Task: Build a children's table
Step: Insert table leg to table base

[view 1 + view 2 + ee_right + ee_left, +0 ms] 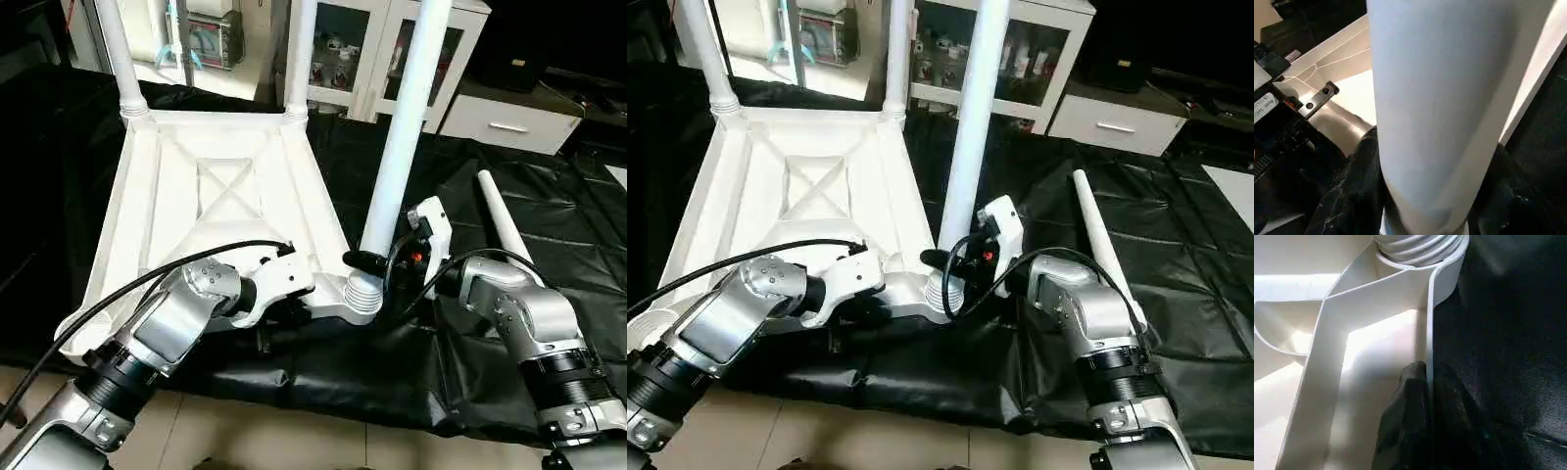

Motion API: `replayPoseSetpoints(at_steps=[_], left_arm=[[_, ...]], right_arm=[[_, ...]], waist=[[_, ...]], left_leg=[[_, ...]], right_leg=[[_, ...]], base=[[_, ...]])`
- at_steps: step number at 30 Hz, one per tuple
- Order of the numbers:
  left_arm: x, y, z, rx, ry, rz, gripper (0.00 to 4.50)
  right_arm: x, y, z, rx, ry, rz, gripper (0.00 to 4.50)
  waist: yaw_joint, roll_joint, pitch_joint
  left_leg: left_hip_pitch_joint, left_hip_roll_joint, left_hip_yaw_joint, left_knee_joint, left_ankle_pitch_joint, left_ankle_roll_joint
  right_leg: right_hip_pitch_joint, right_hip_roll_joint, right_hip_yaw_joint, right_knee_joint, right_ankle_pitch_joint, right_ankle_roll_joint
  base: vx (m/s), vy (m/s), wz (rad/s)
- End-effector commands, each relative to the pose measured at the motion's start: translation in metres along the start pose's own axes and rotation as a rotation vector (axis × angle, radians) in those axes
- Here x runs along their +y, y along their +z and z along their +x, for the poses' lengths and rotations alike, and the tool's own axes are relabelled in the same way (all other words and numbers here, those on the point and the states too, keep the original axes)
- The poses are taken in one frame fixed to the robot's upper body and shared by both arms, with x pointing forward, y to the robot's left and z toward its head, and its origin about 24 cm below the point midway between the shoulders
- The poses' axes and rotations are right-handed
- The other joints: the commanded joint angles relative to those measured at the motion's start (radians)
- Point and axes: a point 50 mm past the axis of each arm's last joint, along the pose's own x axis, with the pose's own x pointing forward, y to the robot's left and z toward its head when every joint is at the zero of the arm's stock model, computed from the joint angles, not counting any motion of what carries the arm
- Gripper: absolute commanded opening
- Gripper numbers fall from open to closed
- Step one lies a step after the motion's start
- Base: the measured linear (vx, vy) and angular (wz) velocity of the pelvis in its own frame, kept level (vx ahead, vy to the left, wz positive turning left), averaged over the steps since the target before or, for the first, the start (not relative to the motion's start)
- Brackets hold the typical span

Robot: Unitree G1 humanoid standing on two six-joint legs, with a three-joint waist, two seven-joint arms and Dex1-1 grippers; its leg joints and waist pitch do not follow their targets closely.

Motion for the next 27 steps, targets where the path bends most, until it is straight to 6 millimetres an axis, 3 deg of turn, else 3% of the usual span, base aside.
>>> replayPoseSetpoints(at_steps=[1, 7, 17, 22, 24, 27], left_arm=[[-0.004, 0.000, 0.007, -0.001, -0.007, -0.006, 0.03], [-0.002, -0.001, 0.006, -0.005, 0.014, -0.014, 0.03], [0.004, 0.001, 0.005, -0.015, 0.046, -0.024, 0.03], [0.005, 0.001, 0.005, -0.016, 0.054, -0.027, 0.03], [0.005, 0.001, 0.005, -0.016, 0.055, -0.027, 0.03], [0.005, 0.001, 0.005, -0.015, 0.058, -0.028, 0.03]], right_arm=[[-0.005, -0.008, -0.001, 0.044, -0.034, 0.009, 1.86], [-0.013, -0.025, -0.010, 0.003, -0.106, 0.085, 1.86], [-0.006, -0.047, -0.019, -0.115, -0.125, 0.167, 1.86], [0.002, -0.057, -0.022, -0.116, -0.127, 0.122, 1.86], [0.003, -0.059, -0.022, -0.106, -0.130, 0.098, 1.86], [0.006, -0.062, -0.023, -0.060, -0.125, 0.033, 1.86]], waist=[[-0.002, 0.006, -0.062], [-0.002, 0.004, -0.063], [-0.002, 0.006, -0.062], [-0.003, 0.008, -0.057], [-0.004, 0.008, -0.053], [-0.004, 0.010, -0.057]], left_leg=[[0.005, 0.009, 0.004, -0.080, -0.197, -0.020], [0.006, 0.009, 0.003, -0.081, -0.210, -0.020], [0.007, 0.009, 0.001, -0.084, -0.247, -0.017], [0.010, 0.008, -0.003, -0.087, -0.291, -0.016], [0.017, 0.007, -0.004, -0.090, -0.327, -0.014], [0.018, 0.009, -0.007, -0.093, -0.320, -0.015]], right_leg=[[0.061, -0.048, 0.045, -0.072, -0.348, -0.112], [0.059, -0.049, 0.045, -0.075, -0.359, -0.107], [0.058, -0.049, 0.042, -0.082, -0.394, -0.096], [0.054, -0.050, 0.040, -0.093, -0.467, -0.072], [0.052, -0.051, 0.037, -0.103, -0.525, -0.055], [0.056, -0.053, 0.036, -0.105, -0.520, -0.049]], base=[[0.000, 0.000, 0.00], [0.000, 0.000, 0.00], [0.000, 0.000, 0.00], [0.000, 0.000, 0.00], [0.000, 0.000, 0.00], [0.000, 0.000, 0.00]])
